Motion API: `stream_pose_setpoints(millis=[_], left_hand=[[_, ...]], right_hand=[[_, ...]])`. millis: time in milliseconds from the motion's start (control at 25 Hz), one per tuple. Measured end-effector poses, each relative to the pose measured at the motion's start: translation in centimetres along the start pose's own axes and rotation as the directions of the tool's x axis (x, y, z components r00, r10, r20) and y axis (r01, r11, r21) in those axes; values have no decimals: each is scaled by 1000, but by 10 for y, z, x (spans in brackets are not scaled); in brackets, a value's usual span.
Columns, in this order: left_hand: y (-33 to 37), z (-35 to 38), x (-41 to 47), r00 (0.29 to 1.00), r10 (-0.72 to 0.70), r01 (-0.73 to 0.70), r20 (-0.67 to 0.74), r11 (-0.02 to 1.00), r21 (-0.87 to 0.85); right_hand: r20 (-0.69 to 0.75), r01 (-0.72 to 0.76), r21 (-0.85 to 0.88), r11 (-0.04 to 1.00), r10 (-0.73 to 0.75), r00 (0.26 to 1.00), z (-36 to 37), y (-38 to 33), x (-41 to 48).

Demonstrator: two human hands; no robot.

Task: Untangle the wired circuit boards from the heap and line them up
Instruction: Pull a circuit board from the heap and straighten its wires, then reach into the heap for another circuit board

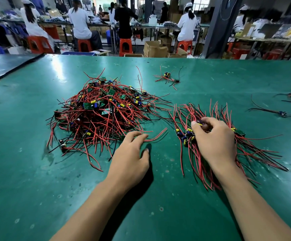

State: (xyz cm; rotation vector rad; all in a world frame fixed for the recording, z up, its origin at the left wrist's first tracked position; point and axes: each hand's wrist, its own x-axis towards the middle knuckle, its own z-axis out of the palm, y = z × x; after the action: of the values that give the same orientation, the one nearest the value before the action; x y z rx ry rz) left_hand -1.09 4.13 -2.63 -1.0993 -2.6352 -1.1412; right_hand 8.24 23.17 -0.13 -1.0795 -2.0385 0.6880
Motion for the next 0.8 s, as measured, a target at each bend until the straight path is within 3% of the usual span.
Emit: stream_pose_setpoints(millis=[120, 200, 320, 400, 480, 560, 680, 800], left_hand=[[-5, -2, 3, 995, -35, 17, 88, 980, 196], [-3, -4, 3, 991, -23, -11, 129, 966, 258], [-1, -7, 2, 994, 41, -63, 100, 970, 234], [0, -10, 0, 995, 65, -81, 81, 975, 207], [-1, -10, -1, 993, 77, -93, 85, 975, 202], [1, -9, -1, 993, 121, -119, -5, 986, 120], [3, -7, 0, 940, 164, -183, -298, 982, -38], [6, -4, -1, 878, 224, -282, -422, 956, -79]], right_hand=[[15, 126, -152, 980, -125, 992, 4, -3, -7], [38, 305, -42, 951, -304, 952, 9, -9, -15], [212, 485, 153, 861, -508, 835, 18, -14, -27], [348, 510, 195, 838, -546, 762, 23, -13, -31], [437, 484, 190, 854, -515, 737, 26, -10, -31], [427, 473, 183, 862, -503, 751, 28, -7, -28], [349, 415, 235, 879, -475, 808, 26, -9, -27], [471, 392, 283, 875, -483, 738, 24, -14, -32]])
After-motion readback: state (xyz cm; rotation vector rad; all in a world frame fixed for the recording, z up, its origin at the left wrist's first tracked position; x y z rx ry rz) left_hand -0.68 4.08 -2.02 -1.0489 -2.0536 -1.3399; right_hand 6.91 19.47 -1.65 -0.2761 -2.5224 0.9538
